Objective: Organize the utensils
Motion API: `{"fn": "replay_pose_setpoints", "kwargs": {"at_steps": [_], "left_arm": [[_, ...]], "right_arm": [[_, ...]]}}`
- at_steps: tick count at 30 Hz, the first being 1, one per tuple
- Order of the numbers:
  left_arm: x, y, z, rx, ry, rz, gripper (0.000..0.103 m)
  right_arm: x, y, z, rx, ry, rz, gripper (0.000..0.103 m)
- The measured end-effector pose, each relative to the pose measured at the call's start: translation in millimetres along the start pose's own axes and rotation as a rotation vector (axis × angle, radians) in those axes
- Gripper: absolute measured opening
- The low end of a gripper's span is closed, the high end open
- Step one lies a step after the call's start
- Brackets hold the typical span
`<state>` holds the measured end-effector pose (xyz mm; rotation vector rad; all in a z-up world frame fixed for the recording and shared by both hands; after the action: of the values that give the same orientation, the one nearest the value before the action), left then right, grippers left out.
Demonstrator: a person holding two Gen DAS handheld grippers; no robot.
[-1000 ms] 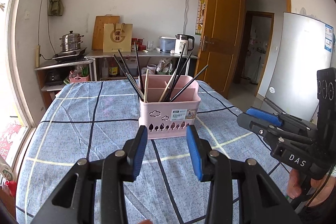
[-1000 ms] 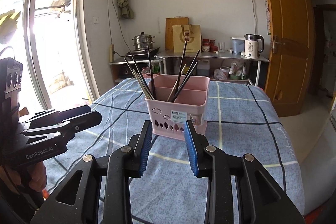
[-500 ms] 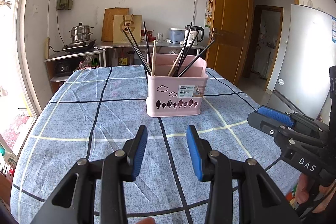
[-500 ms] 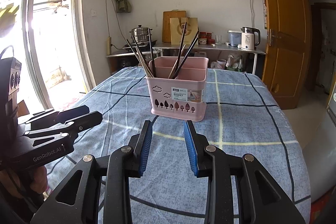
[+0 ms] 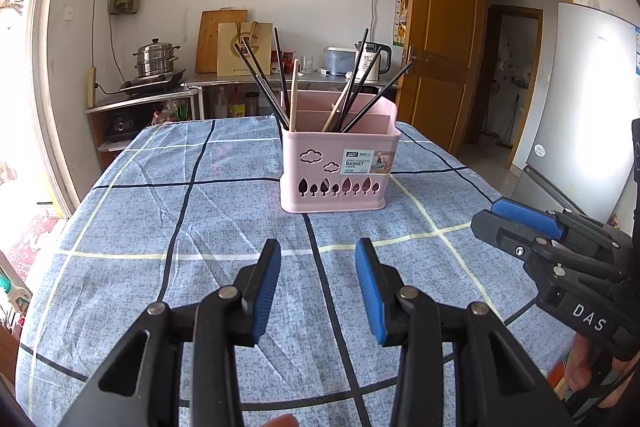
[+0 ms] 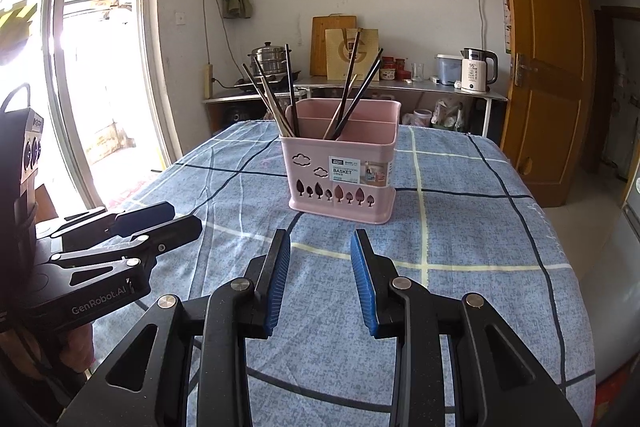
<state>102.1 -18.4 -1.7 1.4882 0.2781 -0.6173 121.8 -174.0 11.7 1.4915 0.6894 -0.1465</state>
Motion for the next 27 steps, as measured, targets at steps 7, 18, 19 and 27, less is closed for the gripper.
{"fn": "replay_pose_setpoints", "kwargs": {"at_steps": [7,18,19,27], "left_arm": [[1.4,0.1,-0.7,0.001,0.003,-0.002,0.041],[2.4,-0.5,-0.3,0.005,0.009,-0.003,0.041],[2.3,-0.4,-0.2,0.005,0.008,-0.002,0.041],[2.5,-0.4,0.0,0.006,0.012,-0.003,0.041]], "right_arm": [[0.3,-0.2,0.4,-0.003,0.000,0.000,0.032],[0.5,-0.3,0.7,-0.002,0.000,0.000,0.032],[0.5,-0.3,1.0,-0.002,0.000,0.000,0.032],[0.6,-0.5,2.5,-0.002,0.001,-0.004,0.032]]}}
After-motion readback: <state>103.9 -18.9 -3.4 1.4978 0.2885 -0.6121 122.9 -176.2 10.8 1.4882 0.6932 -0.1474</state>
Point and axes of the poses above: each gripper's, at about its wrist camera, not at the fingertips, and x roughly the way its jaws point, z to its right, y to its top, the point moved 7 cm from there along x, roughly the way its jaws point, and after that the axes turned 1 degree about -z, right-handed, at the moved point
